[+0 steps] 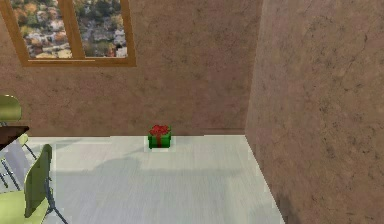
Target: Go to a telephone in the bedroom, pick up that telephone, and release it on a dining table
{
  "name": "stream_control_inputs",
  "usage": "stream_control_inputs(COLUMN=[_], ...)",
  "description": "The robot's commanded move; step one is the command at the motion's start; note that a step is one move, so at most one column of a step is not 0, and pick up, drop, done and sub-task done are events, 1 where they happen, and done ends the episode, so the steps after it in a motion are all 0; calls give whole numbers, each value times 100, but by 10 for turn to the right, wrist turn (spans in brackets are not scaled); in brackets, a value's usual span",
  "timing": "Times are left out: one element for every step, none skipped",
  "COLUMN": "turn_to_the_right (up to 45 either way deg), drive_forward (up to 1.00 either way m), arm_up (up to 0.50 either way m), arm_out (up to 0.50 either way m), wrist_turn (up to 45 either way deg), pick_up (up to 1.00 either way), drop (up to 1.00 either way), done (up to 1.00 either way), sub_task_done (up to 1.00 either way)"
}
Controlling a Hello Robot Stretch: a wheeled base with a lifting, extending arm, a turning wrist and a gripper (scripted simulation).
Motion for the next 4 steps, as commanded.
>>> stream_control_inputs(turn_to_the_right=[0, 0, 0, 0], drive_forward=[0, 0, 0, 0], arm_up=[0, 0, 0, 0], arm_out=[0, 0, 0, -12], wrist_turn=[-450, -450, -270, 0], pick_up=[0, 0, 0, 0], drop=[0, 0, 0, 0], done=[0, 0, 0, 0], sub_task_done=[0, 0, 0, 0])
